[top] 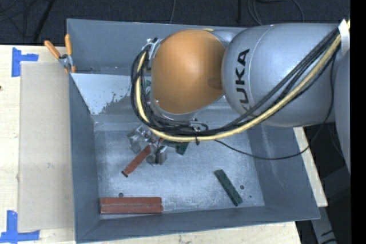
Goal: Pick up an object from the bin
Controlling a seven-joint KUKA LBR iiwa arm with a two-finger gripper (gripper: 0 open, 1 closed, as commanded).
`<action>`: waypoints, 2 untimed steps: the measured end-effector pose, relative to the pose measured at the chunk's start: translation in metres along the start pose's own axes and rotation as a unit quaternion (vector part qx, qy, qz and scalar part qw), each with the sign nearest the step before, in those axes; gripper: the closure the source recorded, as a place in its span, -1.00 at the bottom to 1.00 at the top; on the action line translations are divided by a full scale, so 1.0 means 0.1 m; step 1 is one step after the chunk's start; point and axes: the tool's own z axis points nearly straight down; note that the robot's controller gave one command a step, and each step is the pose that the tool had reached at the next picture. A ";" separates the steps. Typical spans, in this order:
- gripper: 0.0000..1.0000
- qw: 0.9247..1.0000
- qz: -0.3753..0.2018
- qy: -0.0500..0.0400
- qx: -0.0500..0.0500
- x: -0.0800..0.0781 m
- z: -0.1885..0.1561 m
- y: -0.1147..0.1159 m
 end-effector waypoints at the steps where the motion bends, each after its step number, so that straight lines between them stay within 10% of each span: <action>1: -1.00 1.000 0.001 0.003 -0.002 0.01 0.05 0.01; 2: -1.00 0.999 -0.033 0.005 -0.003 -0.49 1.43 -0.43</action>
Offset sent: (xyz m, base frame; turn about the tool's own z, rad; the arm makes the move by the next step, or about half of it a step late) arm 0.0000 0.0000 0.0000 0.0000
